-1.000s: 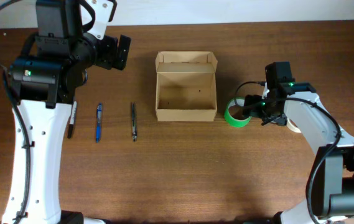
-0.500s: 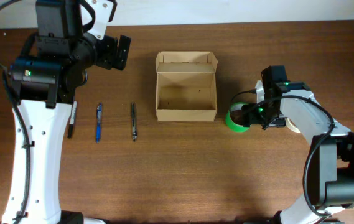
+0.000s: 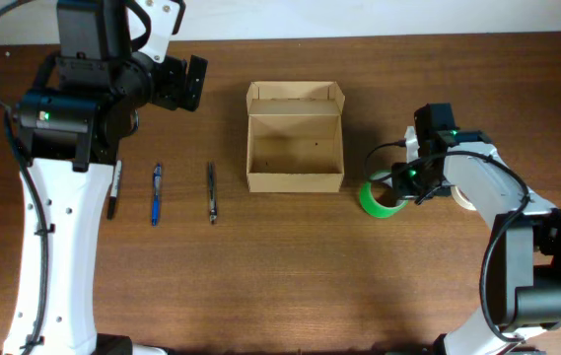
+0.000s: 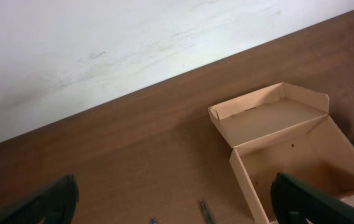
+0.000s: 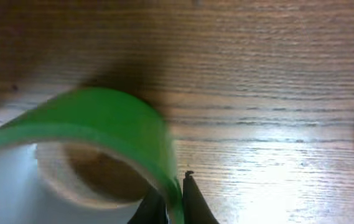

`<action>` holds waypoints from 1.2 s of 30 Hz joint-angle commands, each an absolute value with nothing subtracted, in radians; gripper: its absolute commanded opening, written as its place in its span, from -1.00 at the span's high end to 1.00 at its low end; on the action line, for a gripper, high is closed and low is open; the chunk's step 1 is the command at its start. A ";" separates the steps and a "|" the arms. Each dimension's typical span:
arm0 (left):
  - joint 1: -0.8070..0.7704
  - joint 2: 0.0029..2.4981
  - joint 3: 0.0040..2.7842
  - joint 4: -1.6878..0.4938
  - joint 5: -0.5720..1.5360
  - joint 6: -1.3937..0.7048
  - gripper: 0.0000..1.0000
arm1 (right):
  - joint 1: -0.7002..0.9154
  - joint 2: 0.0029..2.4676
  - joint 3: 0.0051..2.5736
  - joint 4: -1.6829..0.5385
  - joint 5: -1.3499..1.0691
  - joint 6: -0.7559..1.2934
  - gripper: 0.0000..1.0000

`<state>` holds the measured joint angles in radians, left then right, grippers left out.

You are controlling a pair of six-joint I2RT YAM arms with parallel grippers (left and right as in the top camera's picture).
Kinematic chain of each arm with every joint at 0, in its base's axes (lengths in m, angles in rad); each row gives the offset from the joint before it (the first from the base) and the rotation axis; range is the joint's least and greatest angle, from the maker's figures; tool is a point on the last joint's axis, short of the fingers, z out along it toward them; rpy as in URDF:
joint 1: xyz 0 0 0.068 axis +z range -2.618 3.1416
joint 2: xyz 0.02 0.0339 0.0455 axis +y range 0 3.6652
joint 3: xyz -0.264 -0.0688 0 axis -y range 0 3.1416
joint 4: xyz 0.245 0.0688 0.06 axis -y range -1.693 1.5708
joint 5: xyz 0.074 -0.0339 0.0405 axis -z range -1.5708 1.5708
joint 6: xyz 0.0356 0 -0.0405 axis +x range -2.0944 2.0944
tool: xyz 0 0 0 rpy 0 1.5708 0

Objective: Pack container
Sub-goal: 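Carry the green tape into the box and open the right gripper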

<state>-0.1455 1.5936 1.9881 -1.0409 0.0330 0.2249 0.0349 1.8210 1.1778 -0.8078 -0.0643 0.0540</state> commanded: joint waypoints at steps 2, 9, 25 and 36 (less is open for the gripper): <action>-0.148 1.595 2.005 -1.042 0.041 0.237 -0.99 | 0.033 1.835 1.178 -0.815 -0.079 0.095 0.92; -0.148 1.595 2.005 -1.041 0.041 0.237 -0.99 | 0.039 1.773 1.356 -1.000 -0.007 0.094 0.92; -0.148 1.595 2.005 -1.040 0.036 0.251 -0.99 | 0.383 1.837 1.909 -1.174 0.184 0.054 0.92; -0.148 1.595 2.005 -1.042 0.029 0.271 -0.99 | 0.414 2.059 1.909 -1.175 0.055 0.060 0.92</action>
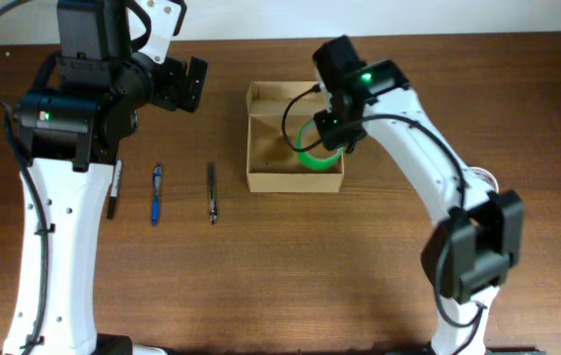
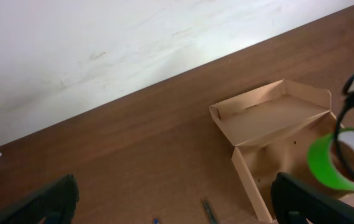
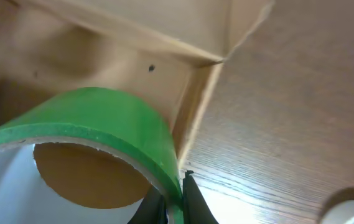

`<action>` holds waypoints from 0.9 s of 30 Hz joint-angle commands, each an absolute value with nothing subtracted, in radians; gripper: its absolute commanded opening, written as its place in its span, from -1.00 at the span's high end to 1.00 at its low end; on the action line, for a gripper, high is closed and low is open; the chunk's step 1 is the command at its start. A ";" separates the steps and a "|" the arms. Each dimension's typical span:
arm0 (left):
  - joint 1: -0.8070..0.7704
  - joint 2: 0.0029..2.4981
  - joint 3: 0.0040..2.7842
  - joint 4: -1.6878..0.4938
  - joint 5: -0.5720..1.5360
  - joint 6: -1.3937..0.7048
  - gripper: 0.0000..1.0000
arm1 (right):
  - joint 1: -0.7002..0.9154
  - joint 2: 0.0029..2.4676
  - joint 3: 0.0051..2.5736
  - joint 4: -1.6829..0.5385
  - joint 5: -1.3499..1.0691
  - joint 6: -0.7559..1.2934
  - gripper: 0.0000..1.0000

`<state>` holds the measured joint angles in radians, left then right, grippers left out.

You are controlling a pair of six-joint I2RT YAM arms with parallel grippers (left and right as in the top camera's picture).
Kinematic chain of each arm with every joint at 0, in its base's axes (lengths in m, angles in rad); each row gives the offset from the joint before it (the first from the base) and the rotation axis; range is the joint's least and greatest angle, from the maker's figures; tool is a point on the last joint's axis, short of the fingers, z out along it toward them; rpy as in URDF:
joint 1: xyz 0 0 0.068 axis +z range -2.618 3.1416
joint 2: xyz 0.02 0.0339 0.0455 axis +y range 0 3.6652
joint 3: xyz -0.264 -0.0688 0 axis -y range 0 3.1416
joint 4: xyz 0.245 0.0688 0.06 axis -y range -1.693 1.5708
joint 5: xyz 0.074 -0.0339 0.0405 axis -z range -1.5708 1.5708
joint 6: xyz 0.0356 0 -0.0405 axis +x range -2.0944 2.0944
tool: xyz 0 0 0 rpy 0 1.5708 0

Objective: Pack container
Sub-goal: 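Carry the green tape into the box and open the right gripper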

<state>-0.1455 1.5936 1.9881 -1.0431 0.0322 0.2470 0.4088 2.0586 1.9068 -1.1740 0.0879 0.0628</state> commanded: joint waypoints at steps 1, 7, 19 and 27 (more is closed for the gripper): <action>-0.148 1.595 2.005 -1.041 0.029 0.276 -0.99 | 0.414 2.067 1.909 -1.175 0.056 0.059 0.92; -0.148 1.595 2.005 -1.041 0.029 0.279 -0.99 | 0.414 2.071 1.909 -1.172 0.056 0.057 0.92; -0.148 1.595 2.005 -1.042 0.029 0.279 -0.99 | 0.414 2.071 1.909 -1.176 0.056 0.056 -0.33; -0.148 1.595 2.005 -1.041 0.029 0.279 -0.99 | 0.408 2.023 2.093 -1.293 0.190 0.110 -0.31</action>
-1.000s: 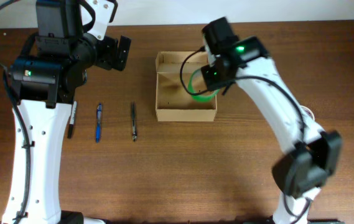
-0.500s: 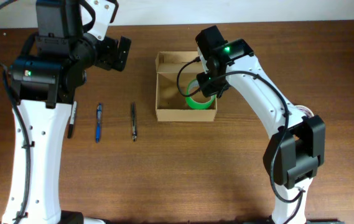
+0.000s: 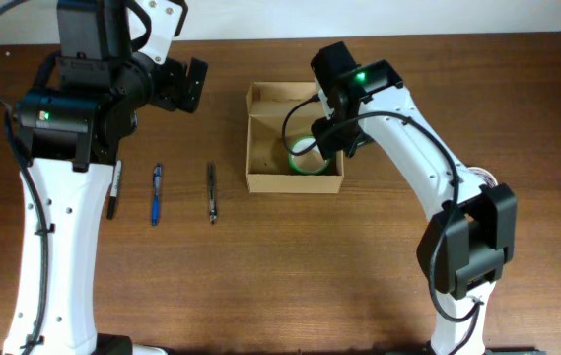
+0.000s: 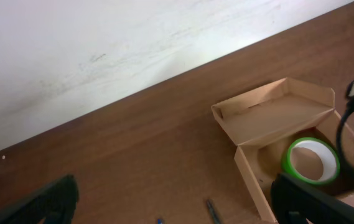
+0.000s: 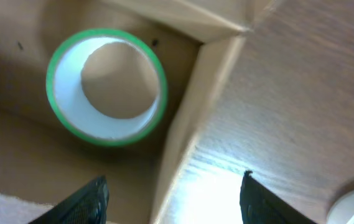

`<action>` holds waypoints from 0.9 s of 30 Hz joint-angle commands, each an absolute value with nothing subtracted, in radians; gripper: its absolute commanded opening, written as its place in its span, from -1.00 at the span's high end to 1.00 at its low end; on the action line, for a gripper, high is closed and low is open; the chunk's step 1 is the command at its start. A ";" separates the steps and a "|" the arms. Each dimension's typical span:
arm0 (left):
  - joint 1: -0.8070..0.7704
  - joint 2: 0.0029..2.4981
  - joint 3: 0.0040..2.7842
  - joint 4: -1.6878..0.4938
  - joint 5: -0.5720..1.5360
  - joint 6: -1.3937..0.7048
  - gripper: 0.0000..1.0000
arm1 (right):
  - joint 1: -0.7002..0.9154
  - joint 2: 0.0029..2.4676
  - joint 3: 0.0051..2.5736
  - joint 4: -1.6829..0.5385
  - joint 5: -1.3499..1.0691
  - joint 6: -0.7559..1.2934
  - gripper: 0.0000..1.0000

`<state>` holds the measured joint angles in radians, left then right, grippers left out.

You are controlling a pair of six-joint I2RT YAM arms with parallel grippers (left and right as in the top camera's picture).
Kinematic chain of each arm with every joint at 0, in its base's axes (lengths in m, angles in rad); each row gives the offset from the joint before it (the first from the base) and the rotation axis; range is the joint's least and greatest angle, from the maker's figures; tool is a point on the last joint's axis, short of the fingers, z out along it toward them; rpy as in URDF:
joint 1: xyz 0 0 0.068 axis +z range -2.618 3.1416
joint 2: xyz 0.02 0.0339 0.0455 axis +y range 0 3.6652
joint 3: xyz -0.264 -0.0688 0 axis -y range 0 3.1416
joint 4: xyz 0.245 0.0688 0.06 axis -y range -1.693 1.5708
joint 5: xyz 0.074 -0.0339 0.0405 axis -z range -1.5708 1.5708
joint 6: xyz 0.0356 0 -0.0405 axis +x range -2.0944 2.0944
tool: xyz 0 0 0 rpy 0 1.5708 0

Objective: Pack container
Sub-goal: 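Carry the green tape into the box and open the right gripper, then move the right gripper to the white tape roll and grasp it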

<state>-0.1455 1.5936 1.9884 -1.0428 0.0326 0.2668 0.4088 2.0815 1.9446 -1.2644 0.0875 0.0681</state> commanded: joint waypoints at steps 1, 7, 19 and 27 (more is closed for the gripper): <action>-0.148 1.595 2.005 -1.041 0.029 0.279 -0.99 | 0.403 2.006 2.162 -1.314 0.208 0.110 -0.33; -0.148 1.595 2.005 -1.042 0.029 0.279 -0.99 | 0.257 1.981 2.528 -1.484 0.241 0.183 -0.48; -0.148 1.595 2.001 -1.041 0.029 0.286 -0.98 | -0.290 1.990 2.320 -1.695 0.071 0.297 -0.93; -0.148 1.598 2.001 -1.047 0.029 0.291 -0.99 | -0.396 1.989 1.934 -1.693 0.090 0.240 -0.97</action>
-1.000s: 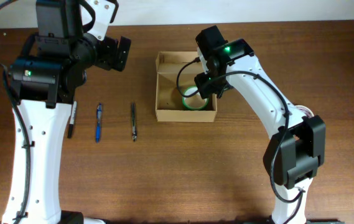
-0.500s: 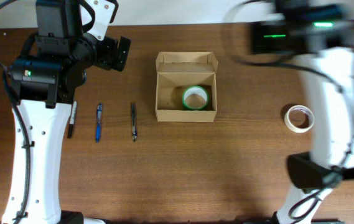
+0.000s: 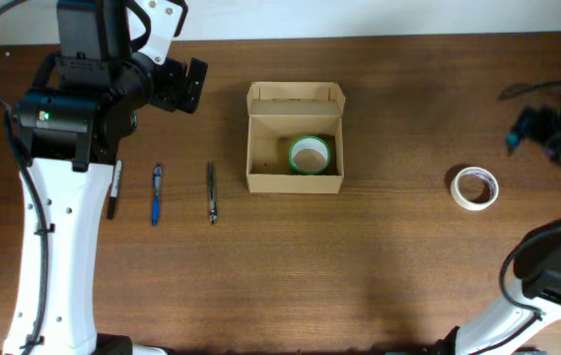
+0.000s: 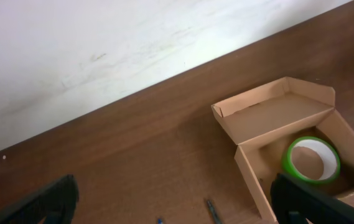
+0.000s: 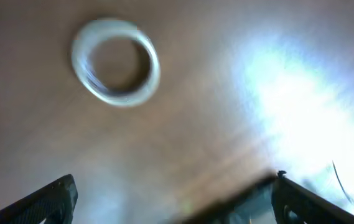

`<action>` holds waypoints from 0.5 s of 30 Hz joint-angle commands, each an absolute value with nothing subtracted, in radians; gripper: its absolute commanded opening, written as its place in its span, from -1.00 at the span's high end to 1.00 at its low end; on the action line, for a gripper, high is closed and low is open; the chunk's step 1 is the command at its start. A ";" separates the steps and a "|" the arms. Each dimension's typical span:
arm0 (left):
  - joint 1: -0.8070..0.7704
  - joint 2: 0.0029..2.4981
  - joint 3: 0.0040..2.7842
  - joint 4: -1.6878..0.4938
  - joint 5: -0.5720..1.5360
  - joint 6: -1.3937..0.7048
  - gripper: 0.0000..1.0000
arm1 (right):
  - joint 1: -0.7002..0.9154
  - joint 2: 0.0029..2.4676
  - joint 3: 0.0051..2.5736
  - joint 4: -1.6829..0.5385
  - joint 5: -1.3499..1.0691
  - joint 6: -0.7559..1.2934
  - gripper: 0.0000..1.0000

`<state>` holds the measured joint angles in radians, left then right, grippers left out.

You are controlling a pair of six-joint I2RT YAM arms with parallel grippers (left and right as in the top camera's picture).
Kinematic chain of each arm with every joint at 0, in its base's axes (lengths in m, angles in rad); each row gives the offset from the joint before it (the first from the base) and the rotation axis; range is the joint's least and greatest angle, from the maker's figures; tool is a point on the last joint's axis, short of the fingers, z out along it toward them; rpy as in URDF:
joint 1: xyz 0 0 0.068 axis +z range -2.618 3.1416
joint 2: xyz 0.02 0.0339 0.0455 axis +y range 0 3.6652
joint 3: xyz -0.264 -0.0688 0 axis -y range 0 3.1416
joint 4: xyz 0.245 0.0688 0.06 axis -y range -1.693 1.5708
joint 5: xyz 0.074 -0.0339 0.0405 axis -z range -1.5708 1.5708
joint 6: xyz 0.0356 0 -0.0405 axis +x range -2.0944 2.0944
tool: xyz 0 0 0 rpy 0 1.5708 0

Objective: Pack container
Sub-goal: 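Move the right gripper to the white tape roll and grasp it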

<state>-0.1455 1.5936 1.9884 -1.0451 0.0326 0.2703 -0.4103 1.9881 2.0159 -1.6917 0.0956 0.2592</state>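
Observation:
The open cardboard box [image 3: 295, 177] stands mid-table with a green tape roll [image 3: 310, 155] lying flat inside it, also visible in the left wrist view [image 4: 312, 159]. A white tape roll [image 3: 474, 187] lies on the table to the right and shows blurred in the right wrist view [image 5: 116, 61]. My right gripper [image 5: 173, 199] is open and empty, blurred at the table's far right edge [image 3: 554, 133], beyond the white roll. My left gripper [image 4: 177, 199] is open and empty, held high at the back left [image 3: 189, 84].
Three pens lie in a row left of the box: a black marker [image 3: 114, 189], a blue pen [image 3: 157, 193] and a dark pen [image 3: 212, 191]. The box's lid flap [image 3: 296, 96] stands up at the back. A white wall runs behind the table.
My right arm has gone from over the box to the far right edge of the table, beyond the white roll. The green roll stays in the box. The left arm is unmoved.
My right gripper was shut on the green roll on the table right of the box. Then it held the roll over the box. Then it was open with the roll lying inside, and now it is far to the right.

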 commanded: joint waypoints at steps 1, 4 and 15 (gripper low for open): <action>-0.148 1.600 2.001 -1.047 0.029 0.294 -0.99 | -0.395 1.989 1.899 -1.686 0.107 0.240 -0.97; -0.148 1.605 2.001 -1.050 0.029 0.294 -0.98 | -0.398 1.989 1.826 -1.646 0.128 0.233 -0.98; -0.148 1.605 2.001 -1.060 0.030 0.302 -0.99 | -0.401 1.989 1.462 -1.179 0.091 0.152 -0.96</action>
<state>-0.1455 1.5963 1.9884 -1.0588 0.0326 0.2821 -0.4004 1.9907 1.5444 -1.2869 0.1036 0.2123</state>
